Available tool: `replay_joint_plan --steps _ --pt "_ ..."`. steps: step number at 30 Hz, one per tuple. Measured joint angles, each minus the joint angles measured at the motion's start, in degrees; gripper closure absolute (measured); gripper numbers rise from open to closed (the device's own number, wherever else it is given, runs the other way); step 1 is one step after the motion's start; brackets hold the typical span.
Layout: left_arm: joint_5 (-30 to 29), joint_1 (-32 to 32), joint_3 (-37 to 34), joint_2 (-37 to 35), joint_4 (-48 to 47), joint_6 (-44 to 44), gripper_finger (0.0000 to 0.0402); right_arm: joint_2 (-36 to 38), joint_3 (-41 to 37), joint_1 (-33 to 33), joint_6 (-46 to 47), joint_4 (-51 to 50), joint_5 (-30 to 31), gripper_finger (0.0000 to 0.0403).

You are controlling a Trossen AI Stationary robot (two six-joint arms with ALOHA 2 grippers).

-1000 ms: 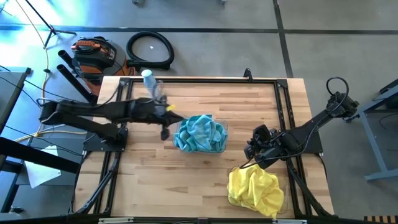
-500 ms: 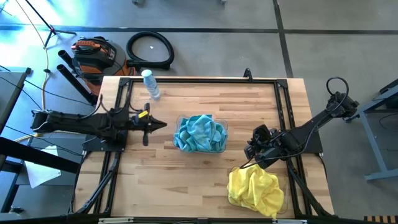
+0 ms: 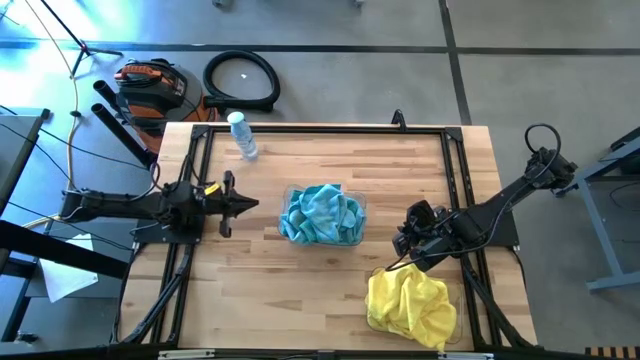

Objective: Sort microfiber towel by color & place in baskets
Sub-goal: Return to Home Position

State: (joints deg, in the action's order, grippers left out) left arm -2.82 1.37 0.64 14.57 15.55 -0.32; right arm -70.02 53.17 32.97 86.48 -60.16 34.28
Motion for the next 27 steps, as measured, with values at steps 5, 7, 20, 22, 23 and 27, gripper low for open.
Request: replay_joint_plan --steps 5,7,20,22,23,27 --pt "0.01 0.00 0.02 -1.97 -1.47 1.88 0.0401 0.00 0.00 -0.02 0.00 -0.37 0.00 0.0293" --pt "0.03 0.00 0.02 -2.15 -1.75 1.94 0.0401 0.00 0.00 0.00 -0.02 -0.78 0.00 0.0296" --pt "0.56 0.00 0.04 -5.89 -2.14 0.54 0.0401 0.00 0.00 0.00 -6.38 -5.41 -0.27 0.0380" --pt "0.69 0.00 0.04 -7.89 -2.42 0.55 0.0401 0.00 0.00 0.14 -8.04 -5.76 -0.54 0.0392" --pt "0.69 -0.01 0.04 -8.83 -2.79 0.55 0.0401 0.00 0.00 0.18 -9.12 -5.85 -0.96 0.0397" --pt "0.92 -0.02 0.07 -12.62 -5.83 0.41 0.0401 0.00 0.00 0.17 -15.63 -6.11 -3.33 0.0398"
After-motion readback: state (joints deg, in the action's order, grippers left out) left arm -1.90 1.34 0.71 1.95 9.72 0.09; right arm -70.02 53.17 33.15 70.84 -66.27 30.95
